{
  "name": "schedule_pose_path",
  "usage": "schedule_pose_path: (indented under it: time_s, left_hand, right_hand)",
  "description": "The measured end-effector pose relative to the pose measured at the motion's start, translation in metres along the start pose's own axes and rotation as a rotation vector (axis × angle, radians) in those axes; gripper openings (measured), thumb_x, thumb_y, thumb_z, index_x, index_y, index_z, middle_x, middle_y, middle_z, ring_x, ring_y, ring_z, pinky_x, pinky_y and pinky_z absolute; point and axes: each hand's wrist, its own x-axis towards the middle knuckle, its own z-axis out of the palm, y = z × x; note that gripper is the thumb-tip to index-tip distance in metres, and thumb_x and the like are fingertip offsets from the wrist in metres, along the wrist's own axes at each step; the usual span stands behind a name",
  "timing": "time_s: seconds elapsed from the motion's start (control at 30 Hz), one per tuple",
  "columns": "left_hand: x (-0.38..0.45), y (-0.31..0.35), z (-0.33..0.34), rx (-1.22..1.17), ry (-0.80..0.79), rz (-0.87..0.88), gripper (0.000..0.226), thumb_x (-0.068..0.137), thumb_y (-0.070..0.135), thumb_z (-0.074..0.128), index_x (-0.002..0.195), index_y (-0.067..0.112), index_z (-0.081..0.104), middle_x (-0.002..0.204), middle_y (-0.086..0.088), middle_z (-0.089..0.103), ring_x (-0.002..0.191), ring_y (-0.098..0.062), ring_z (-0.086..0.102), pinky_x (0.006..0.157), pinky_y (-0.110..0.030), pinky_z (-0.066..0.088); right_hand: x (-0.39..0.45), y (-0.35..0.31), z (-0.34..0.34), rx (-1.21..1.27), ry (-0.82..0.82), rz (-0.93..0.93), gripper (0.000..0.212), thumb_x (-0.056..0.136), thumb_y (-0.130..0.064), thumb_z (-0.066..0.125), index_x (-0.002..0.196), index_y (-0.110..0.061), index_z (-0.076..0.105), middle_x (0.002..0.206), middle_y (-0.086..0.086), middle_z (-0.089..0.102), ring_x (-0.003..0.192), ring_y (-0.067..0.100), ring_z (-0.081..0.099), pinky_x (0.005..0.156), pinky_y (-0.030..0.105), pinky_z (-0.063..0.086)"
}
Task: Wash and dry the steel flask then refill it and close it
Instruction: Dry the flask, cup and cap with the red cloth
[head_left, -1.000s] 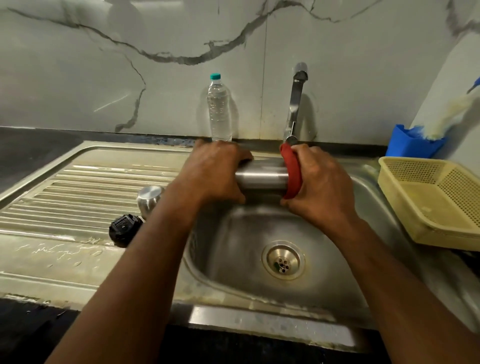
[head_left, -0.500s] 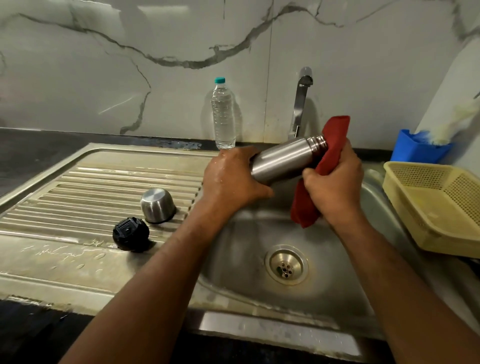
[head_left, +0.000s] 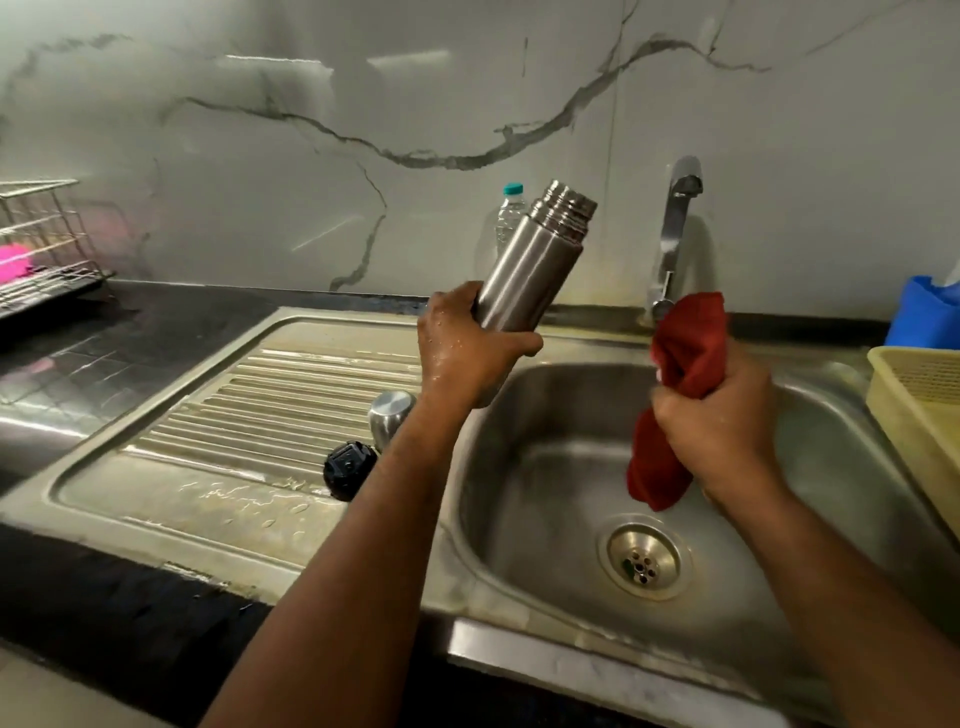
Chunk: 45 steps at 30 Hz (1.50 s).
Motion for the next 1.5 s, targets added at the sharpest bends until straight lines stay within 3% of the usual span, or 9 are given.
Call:
schedule_pose_path:
  time_s: [0.27,0.5,0.6,0.73,0.9,1.0,1.1,1.23,1.5]
  left_hand:
    - [0.018,-0.022,-0.014,-0.299,0.139,-0.287,0.06,0.061,0.023,0.1,0.113,0.021,0.07,0.103,0.004,0.075,0.099,-0.017,0.073,0.095,-0.045,0.062]
    - [0.026,-0.036,-0.016,-0.182,0.206,-0.322,0.063,0.063,0.016,0.099,0.117,0.022,0.068,0.114,0.001,0.075,0.108,-0.021,0.071,0.102,-0.045,0.059]
    - [0.027,-0.036,-0.016,-0.188,0.204,-0.352,0.062,0.065,0.015,0.098,0.119,0.021,0.066,0.12,-0.001,0.074,0.112,-0.022,0.071,0.103,-0.044,0.058]
    - [0.03,-0.038,-0.022,-0.173,0.165,-0.384,0.067,0.07,0.014,0.096,0.127,0.019,0.062,0.127,-0.004,0.071,0.121,-0.024,0.067,0.103,-0.041,0.055]
    - [0.03,-0.04,-0.026,-0.127,0.124,-0.381,0.073,0.069,0.018,0.097,0.131,0.019,0.059,0.128,-0.004,0.069,0.123,-0.025,0.066,0.1,-0.04,0.055]
    - [0.03,-0.04,-0.034,-0.067,0.05,-0.405,0.079,0.066,0.022,0.099,0.133,0.019,0.055,0.125,-0.004,0.067,0.122,-0.026,0.065,0.102,-0.043,0.057]
    - [0.026,-0.045,-0.053,0.133,-0.048,-0.437,0.093,0.059,0.033,0.103,0.134,0.016,0.05,0.115,-0.005,0.057,0.116,-0.027,0.059,0.094,-0.048,0.059]
    - [0.012,-0.059,-0.079,0.556,-0.271,-0.433,0.097,0.038,0.058,0.1,0.116,0.016,0.062,0.114,-0.005,0.065,0.11,-0.029,0.061,0.095,-0.048,0.056]
    - [-0.011,-0.041,-0.079,0.576,-0.282,-0.206,0.055,0.056,0.045,0.098,0.097,0.02,0.072,0.098,0.001,0.071,0.09,-0.02,0.065,0.077,-0.036,0.058]
  right_hand:
    - [-0.003,0.018,0.018,0.106,-0.17,0.177,0.042,0.078,0.005,0.073,0.097,-0.032,0.07,0.087,0.001,0.072,0.079,0.021,0.066,0.076,0.038,0.054]
    - [0.002,0.014,0.018,0.507,-0.124,0.585,0.024,0.066,0.003,0.061,0.085,-0.009,0.07,0.081,0.011,0.069,0.076,0.027,0.063,0.074,0.04,0.052]
    - [0.008,0.017,0.015,0.538,-0.056,0.646,0.057,0.04,-0.016,0.067,0.096,-0.009,0.072,0.09,0.012,0.069,0.08,0.03,0.064,0.071,0.04,0.053]
    - [0.01,0.018,0.013,0.599,-0.115,0.654,0.033,0.061,-0.007,0.061,0.092,-0.014,0.072,0.091,0.01,0.071,0.077,0.027,0.067,0.073,0.038,0.057]
    - [0.006,0.019,0.014,0.66,-0.238,0.661,0.061,0.054,-0.001,0.061,0.114,-0.007,0.071,0.102,0.014,0.075,0.077,0.025,0.073,0.064,0.036,0.061]
    - [0.006,0.017,0.011,0.676,-0.262,0.662,0.048,0.068,0.0,0.063,0.114,-0.01,0.071,0.101,0.011,0.077,0.075,0.023,0.074,0.061,0.035,0.061]
    - [0.007,0.017,0.012,0.674,-0.277,0.633,0.044,0.076,-0.012,0.079,0.12,-0.012,0.072,0.106,0.01,0.079,0.089,0.028,0.077,0.07,0.041,0.063]
    - [0.004,0.015,0.019,0.609,-0.235,0.617,0.027,0.079,0.001,0.077,0.103,-0.01,0.073,0.083,0.009,0.08,0.066,0.021,0.076,0.056,0.034,0.062]
    - [0.001,0.015,0.028,0.597,-0.218,0.479,0.03,0.09,0.001,0.071,0.117,-0.012,0.072,0.085,0.002,0.08,0.074,0.016,0.077,0.062,0.031,0.063]
